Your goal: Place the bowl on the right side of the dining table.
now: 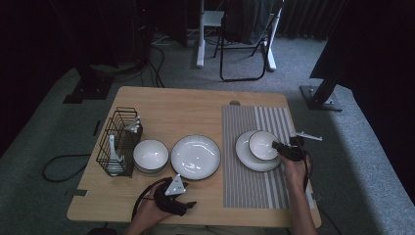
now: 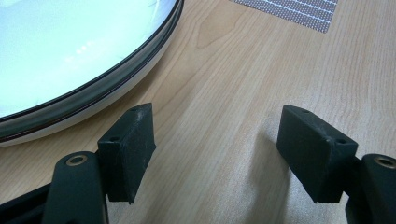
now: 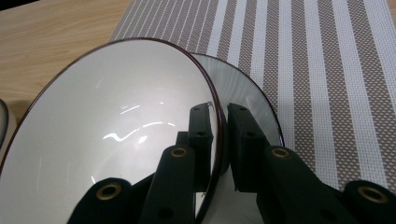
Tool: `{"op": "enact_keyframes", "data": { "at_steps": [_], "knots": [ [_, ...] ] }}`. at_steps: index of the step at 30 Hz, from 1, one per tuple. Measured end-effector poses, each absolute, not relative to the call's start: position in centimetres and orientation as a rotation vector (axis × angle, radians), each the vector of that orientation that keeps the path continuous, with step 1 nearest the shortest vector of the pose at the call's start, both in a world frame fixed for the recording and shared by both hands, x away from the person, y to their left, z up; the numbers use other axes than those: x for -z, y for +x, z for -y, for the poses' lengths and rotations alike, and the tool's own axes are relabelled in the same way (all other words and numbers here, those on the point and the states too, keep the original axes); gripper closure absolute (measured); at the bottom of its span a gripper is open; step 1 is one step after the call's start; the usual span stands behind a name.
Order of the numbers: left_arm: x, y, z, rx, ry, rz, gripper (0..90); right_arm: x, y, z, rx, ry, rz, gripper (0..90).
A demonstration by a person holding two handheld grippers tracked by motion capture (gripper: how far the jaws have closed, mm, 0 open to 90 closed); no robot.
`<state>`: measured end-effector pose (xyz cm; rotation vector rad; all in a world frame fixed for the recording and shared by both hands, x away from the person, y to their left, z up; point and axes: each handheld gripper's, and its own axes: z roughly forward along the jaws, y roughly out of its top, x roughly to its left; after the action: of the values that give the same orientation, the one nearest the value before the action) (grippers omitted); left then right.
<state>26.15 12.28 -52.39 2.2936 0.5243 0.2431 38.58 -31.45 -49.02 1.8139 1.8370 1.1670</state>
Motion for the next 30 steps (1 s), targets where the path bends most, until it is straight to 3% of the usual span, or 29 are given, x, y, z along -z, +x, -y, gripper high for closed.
{"op": "enact_keyframes", "data": {
  "at_steps": [30],
  "knots": [
    [52.39, 26.16, -12.27, -0.243, 2.294, -0.524, 28.5, 49.25, 38.69, 30.89, -1.17, 1.819, -1.837, 79.9]
  ]
}}
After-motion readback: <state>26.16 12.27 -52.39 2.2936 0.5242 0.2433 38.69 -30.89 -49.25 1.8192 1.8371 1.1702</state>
